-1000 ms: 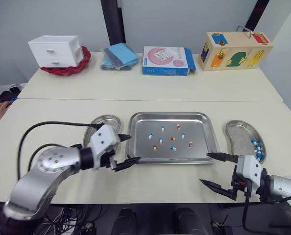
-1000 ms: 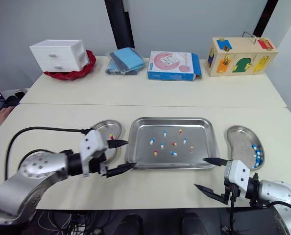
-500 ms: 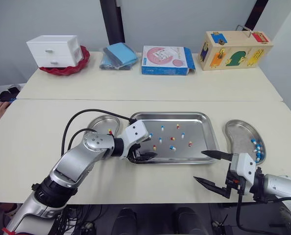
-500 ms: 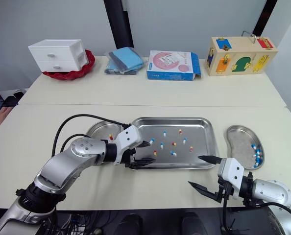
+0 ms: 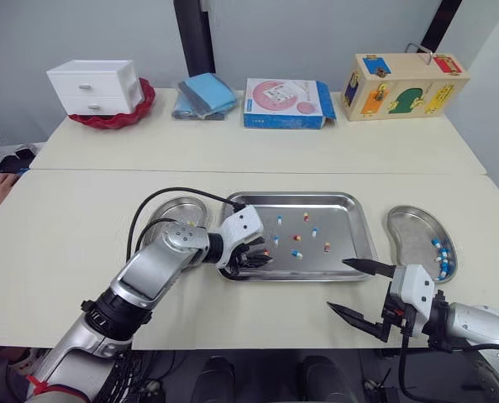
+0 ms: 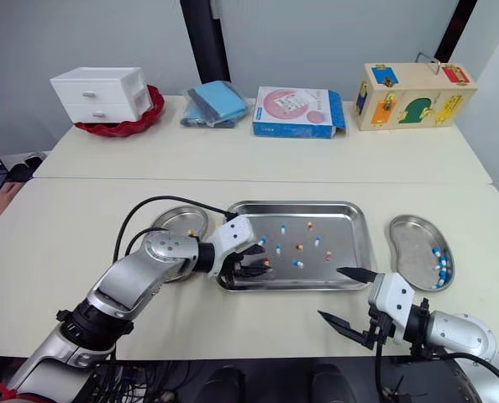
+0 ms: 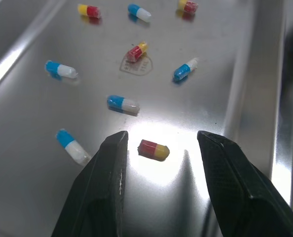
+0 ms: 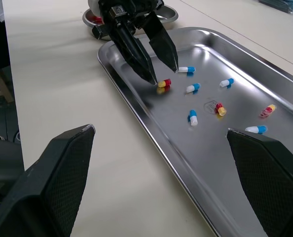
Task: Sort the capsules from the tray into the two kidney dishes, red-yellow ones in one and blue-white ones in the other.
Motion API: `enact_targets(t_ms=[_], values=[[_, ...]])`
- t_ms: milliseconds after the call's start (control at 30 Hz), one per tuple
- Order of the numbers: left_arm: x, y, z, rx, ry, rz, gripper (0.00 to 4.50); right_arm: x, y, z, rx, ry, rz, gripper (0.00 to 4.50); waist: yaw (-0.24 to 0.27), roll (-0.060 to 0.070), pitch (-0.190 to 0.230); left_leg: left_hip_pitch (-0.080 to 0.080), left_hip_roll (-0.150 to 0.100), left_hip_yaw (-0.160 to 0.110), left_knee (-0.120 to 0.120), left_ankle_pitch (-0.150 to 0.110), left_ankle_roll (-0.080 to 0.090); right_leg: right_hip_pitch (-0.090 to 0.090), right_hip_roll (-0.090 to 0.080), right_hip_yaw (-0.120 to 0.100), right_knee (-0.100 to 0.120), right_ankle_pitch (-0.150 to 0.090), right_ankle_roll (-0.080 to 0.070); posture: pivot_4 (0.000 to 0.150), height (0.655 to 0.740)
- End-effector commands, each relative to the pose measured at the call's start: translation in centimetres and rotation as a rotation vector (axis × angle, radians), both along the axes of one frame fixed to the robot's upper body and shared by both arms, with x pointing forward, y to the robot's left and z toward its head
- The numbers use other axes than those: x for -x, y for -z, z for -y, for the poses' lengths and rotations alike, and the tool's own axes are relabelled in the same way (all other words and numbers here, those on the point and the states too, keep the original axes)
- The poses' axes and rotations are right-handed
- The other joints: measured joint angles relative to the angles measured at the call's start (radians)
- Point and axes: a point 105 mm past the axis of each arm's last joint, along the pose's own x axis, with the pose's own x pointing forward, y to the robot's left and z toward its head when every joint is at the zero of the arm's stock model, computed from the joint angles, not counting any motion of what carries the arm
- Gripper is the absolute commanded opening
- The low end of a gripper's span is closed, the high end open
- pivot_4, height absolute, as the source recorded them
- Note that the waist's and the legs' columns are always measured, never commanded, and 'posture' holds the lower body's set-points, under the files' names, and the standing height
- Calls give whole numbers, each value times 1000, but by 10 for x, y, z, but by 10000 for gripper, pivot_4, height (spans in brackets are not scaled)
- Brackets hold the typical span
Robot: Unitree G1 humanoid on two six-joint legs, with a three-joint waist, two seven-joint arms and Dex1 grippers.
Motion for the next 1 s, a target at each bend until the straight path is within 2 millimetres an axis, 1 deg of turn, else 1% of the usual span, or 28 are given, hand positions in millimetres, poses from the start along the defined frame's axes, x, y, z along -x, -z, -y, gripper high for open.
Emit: enact_targets(t_ms=[33,233,467,533,600,733,833,1000], values=[[-2,-4,6,-13,36,47,22710,3,-7,-5,-9,-18,26,45000,0,0,0,0,0,0,0,0,0,0,0,0,0,0,0,1500,7400],[-4,6,6,-37,37,42,22710,4,-8,-5,-7,-13,24,45000,0,0,0,0,0,0,0,0,0,0,0,0,0,0,0,1500,7400],[-5,12,7,-62,49,43,22710,5,-8,-4,-7,-6,20,45000,0,0,0,0,0,0,0,0,0,0,0,0,0,0,0,1500,7400],[-5,13,8,-68,51,45,18963,5,-7,-4,-8,-5,19,45000,1,0,0,0,0,0,0,0,0,0,0,0,0,0,0,1500,7400],[-5,14,8,-70,51,46,14112,5,-7,-4,-8,-4,18,45000,1,0,0,0,0,0,0,0,0,1,0,0,0,0,0,1500,7400],[-8,18,4,-100,45,70,857,5,-7,-3,-7,-3,18,45000,1,0,0,1,0,0,0,0,0,1,0,0,0,0,0,1500,7400],[-8,15,5,-95,53,85,357,5,-6,-2,-5,-3,18,45000,1,0,0,1,0,0,0,0,0,1,0,0,0,0,0,1500,7400],[-5,1,8,-60,65,102,357,4,-4,-1,1,-8,20,45000,0,0,0,1,0,0,0,0,0,1,0,0,0,0,0,1500,7400]])
